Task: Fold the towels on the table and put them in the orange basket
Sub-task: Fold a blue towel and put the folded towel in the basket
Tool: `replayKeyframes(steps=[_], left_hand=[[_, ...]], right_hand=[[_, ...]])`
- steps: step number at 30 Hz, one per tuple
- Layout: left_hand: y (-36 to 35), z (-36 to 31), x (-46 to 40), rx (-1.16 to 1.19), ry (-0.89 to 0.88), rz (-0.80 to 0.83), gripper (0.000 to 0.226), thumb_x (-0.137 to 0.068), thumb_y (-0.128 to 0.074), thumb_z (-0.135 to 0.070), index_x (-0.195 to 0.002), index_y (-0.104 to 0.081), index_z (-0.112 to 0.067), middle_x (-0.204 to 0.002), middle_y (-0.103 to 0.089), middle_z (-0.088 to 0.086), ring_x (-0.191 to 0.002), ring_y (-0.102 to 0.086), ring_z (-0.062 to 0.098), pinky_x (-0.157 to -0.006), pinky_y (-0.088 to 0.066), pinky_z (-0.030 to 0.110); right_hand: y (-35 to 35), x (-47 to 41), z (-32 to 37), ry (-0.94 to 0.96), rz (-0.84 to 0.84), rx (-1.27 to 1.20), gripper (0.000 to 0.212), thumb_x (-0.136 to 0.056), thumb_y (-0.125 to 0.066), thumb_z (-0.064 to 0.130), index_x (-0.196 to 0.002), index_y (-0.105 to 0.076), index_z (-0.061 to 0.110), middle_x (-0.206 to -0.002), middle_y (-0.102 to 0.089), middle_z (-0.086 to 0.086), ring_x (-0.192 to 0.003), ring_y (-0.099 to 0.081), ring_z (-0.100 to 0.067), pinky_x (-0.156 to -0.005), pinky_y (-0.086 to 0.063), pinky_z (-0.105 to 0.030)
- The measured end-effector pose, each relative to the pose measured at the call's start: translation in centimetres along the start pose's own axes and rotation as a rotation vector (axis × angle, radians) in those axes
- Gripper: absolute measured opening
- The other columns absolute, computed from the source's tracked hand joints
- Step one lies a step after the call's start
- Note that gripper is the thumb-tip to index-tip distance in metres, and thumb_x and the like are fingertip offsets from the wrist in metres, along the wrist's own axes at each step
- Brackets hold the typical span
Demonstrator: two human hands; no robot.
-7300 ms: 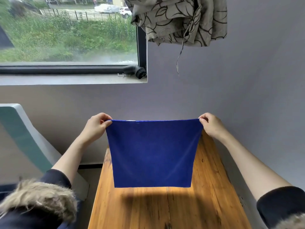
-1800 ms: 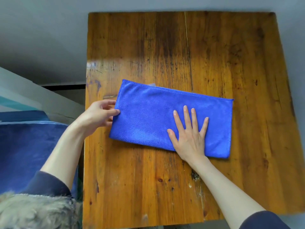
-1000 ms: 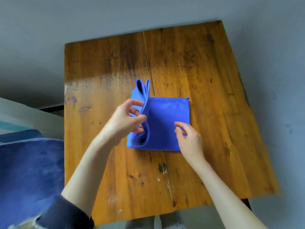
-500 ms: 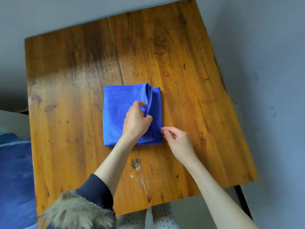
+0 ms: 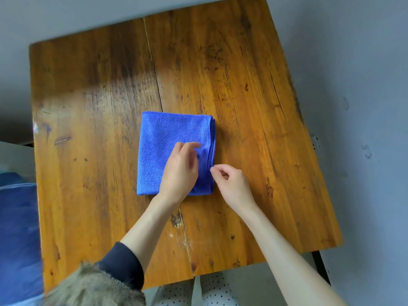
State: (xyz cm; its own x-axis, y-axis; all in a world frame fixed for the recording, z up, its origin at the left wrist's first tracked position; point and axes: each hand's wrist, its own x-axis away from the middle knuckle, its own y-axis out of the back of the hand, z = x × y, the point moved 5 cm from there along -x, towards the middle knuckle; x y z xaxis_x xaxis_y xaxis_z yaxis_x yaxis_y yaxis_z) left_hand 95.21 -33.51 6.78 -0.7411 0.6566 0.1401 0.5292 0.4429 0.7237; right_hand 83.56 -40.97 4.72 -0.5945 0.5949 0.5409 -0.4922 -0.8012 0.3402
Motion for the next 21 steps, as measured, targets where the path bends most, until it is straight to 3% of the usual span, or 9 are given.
replayKeyframes(steps=[4, 6, 9, 14, 17, 21], left_hand=[[3.0, 2.5, 0.6, -0.402, -0.157, -0.227, 0.03, -0.089, -0.044, -0.014, -0.115, -0.06, -0.012, -0.113, -0.058, 0.011, -0.1, -0.047, 0.033, -0.078, -0.04, 0.043], [3.5, 4.3, 0.8, -0.505, -0.169, -0.182, 0.037, -0.091, -0.041, -0.023, -0.125, -0.054, -0.015, -0.13, -0.051, 0.013, -0.118, -0.041, 0.033, -0.09, -0.035, 0.044], [3.0, 6.9, 1.2, -0.557, -0.161, -0.038, 0.048, -0.095, -0.032, -0.036, -0.139, -0.041, -0.019, -0.149, -0.033, 0.013, -0.139, -0.025, 0.032, -0.106, -0.025, 0.045], [2.4, 8.5, 1.2, -0.536, -0.048, 0.072, 0.056, -0.095, -0.017, -0.045, -0.148, -0.02, -0.027, -0.157, -0.011, 0.003, -0.145, -0.004, 0.024, -0.114, -0.014, 0.05], [2.8, 7.8, 1.2, -0.483, -0.045, 0.063, 0.058, -0.094, -0.02, -0.046, -0.146, -0.027, -0.023, -0.156, -0.017, 0.005, -0.145, -0.009, 0.025, -0.113, -0.017, 0.046], [4.0, 6.6, 1.5, -0.494, -0.149, 0.009, 0.048, -0.093, -0.034, -0.038, -0.13, -0.051, -0.011, -0.137, -0.046, 0.013, -0.126, -0.039, 0.033, -0.097, -0.039, 0.044]], right_hand=[[-0.3, -0.2, 1.1, -0.011, -0.099, 0.016, 0.021, -0.088, -0.062, 0.031, -0.094, -0.066, 0.011, -0.077, -0.064, 0.001, -0.078, -0.061, -0.018, -0.073, -0.048, -0.029], [-0.6, -0.2, 1.6, 0.006, -0.129, 0.069, 0.022, -0.085, -0.065, 0.032, -0.091, -0.064, 0.011, -0.07, -0.06, 0.004, -0.071, -0.057, -0.02, -0.068, -0.043, -0.029], [-1.3, -0.5, 1.9, 0.006, -0.12, 0.15, 0.013, -0.087, -0.062, 0.025, -0.088, -0.059, 0.012, -0.074, -0.063, 0.0, -0.076, -0.059, -0.025, -0.071, -0.046, -0.035], [-1.7, -1.2, 1.8, -0.062, -0.102, 0.156, 0.006, -0.089, -0.054, 0.019, -0.086, -0.05, 0.016, -0.076, -0.063, -0.002, -0.082, -0.06, -0.028, -0.075, -0.048, -0.039], [-1.6, -1.3, 1.8, -0.082, -0.103, 0.179, 0.005, -0.09, -0.054, 0.022, -0.088, -0.051, 0.018, -0.082, -0.064, -0.002, -0.084, -0.061, -0.026, -0.077, -0.05, -0.041], [-0.5, -1.3, 0.8, -0.126, -0.141, 0.2, 0.004, -0.085, -0.056, 0.021, -0.082, -0.055, 0.018, -0.083, -0.059, 0.0, -0.083, -0.057, -0.023, -0.068, -0.044, -0.032]])
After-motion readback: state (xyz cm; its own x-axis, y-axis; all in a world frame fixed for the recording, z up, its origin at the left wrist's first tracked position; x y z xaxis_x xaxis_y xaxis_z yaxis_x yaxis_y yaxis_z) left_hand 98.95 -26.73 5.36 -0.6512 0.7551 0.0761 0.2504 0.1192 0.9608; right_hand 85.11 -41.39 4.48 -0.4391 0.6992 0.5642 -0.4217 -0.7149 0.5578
